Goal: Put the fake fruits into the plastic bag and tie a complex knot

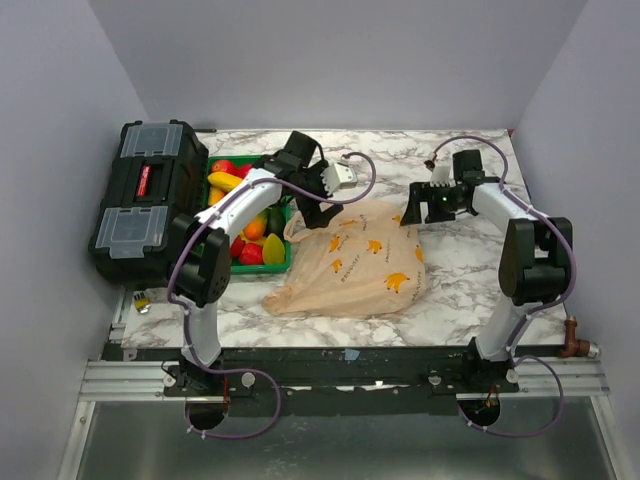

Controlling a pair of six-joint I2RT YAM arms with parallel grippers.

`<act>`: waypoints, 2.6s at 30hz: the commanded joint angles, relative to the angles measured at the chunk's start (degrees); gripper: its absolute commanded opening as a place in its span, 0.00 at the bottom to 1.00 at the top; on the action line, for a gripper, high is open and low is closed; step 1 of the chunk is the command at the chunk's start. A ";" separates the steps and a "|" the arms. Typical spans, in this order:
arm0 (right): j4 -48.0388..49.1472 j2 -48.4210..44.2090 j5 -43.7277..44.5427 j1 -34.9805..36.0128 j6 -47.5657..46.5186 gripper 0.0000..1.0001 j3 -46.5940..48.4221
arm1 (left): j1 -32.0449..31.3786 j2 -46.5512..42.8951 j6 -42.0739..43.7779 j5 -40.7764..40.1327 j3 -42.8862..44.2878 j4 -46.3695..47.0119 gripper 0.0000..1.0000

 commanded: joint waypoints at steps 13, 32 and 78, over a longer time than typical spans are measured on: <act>8.20 7.31 -12.81 -4.42 14.56 0.83 -6.05 | -3.50 6.18 10.05 -10.23 -4.41 5.75 0.31; 15.11 0.61 -16.57 -5.67 19.08 0.01 -10.40 | -4.30 5.14 11.53 -11.08 -6.58 8.04 0.00; -13.11 0.58 -36.61 -10.79 -28.22 1.00 -11.89 | -8.53 -19.51 23.31 -8.15 -37.31 47.33 0.00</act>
